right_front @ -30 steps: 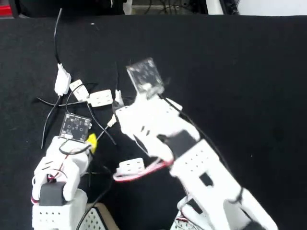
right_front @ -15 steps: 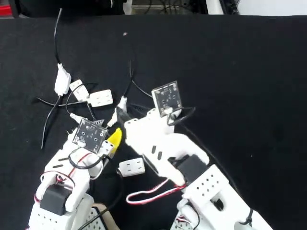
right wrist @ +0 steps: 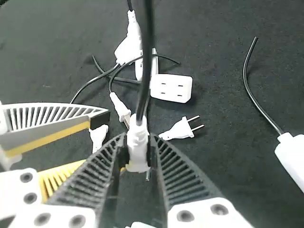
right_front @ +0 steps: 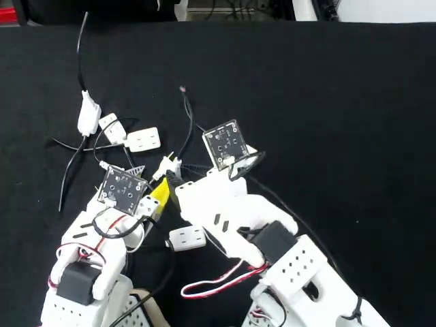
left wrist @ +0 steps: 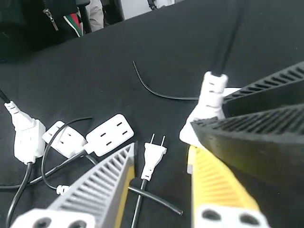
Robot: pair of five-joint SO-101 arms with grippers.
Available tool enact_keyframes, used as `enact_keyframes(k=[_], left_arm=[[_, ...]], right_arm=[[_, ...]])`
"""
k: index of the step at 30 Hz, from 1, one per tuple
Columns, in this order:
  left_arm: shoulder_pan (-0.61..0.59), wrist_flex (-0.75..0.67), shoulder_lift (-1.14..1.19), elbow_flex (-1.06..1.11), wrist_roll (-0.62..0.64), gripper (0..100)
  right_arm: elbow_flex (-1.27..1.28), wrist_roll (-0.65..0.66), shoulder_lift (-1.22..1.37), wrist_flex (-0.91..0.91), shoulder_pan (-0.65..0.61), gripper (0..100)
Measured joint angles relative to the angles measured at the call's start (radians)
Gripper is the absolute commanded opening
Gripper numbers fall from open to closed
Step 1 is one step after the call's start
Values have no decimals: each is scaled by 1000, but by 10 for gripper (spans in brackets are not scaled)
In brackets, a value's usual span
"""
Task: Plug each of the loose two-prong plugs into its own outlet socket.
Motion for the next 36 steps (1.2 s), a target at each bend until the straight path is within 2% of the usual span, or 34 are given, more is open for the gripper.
enact_keyframes(k=[9,12,17,20,24,29,32,36], left_arm=[[-91,35,-2,0,-12,186],[-150,112,0,0,-114,185],[-293,288,0,0,-302,184],[-308,338,-3,17,-371,185],[-164,394,-3,17,-466,185],[61,410,11,15,-509,190],[124,396,100,6,-514,245],[198,387,308,-77,-516,270]], right_arm=[[-69,40,0,107,17,11],[-71,66,0,169,68,11],[-71,84,0,370,89,11],[-71,84,0,413,91,11],[-71,94,0,460,175,11],[-193,209,91,585,443,11],[-270,255,207,600,580,11],[-344,267,356,600,631,11]])
